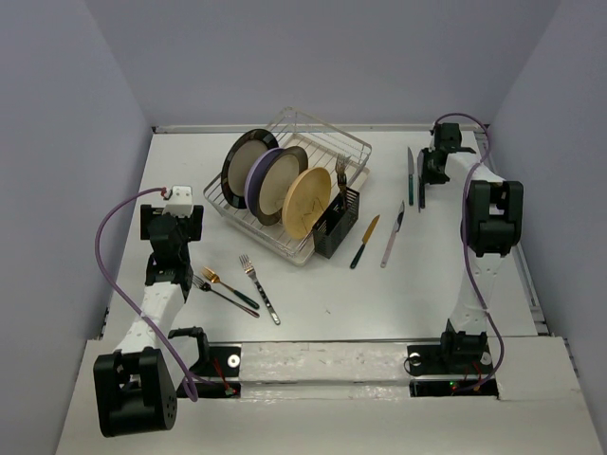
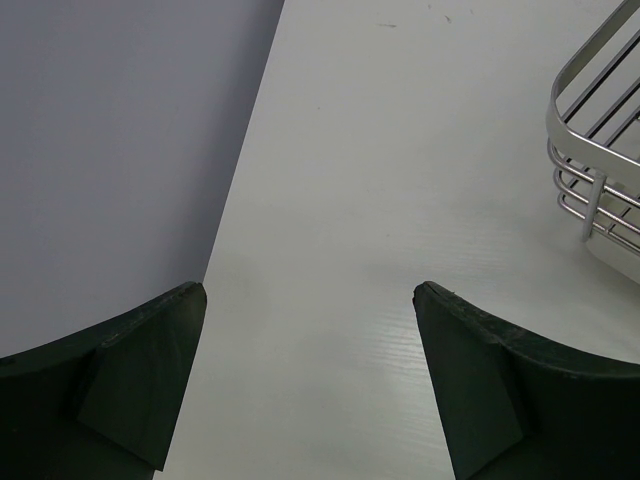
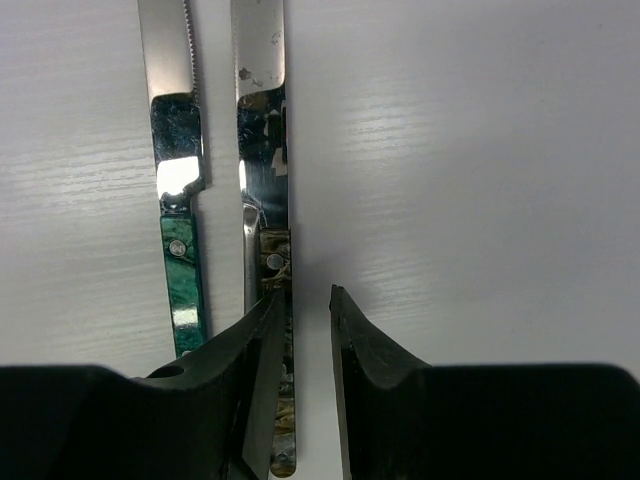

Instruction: Sort the eating utensils into containers

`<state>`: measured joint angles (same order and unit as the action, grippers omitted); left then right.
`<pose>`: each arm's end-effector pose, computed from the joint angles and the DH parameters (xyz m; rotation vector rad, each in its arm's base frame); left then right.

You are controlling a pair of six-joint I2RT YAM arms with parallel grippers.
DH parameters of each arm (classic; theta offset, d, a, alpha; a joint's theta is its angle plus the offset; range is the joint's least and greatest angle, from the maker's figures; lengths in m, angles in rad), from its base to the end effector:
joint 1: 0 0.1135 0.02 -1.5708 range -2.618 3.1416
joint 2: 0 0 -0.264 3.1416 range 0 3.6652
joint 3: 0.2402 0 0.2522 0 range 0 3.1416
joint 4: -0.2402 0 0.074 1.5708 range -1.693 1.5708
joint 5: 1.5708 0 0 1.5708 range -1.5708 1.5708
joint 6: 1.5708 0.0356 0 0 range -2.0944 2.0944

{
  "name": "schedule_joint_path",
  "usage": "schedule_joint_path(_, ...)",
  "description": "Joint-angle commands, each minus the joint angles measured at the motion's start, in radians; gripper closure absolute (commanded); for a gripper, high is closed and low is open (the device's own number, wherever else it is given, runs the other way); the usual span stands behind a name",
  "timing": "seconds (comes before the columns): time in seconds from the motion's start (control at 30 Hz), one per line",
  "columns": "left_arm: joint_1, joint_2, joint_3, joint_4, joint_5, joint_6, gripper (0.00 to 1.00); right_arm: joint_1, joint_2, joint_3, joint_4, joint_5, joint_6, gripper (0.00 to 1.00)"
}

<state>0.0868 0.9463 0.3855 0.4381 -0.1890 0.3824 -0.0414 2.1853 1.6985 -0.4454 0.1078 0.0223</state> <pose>0.2118 0.0251 0.2349 0.1102 1.7139 0.5095 0.4814 -0.0238 0.1798 0.1242 2.4979 -0.1428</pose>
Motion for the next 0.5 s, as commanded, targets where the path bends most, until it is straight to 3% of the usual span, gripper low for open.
schedule_joint_path(0.0, 0.004, -0.015, -0.01, 0.065, -0.015, 0.006, 0.01, -0.008, 0.005, 0.009, 0.001, -0.069, -0.045, 0.69)
schedule_joint_path(0.47, 0.002, -0.015, -0.011, 0.067, -0.017, 0.007, 0.01, -0.008, 0.028, 0.004, -0.001, -0.126, -0.045, 0.7)
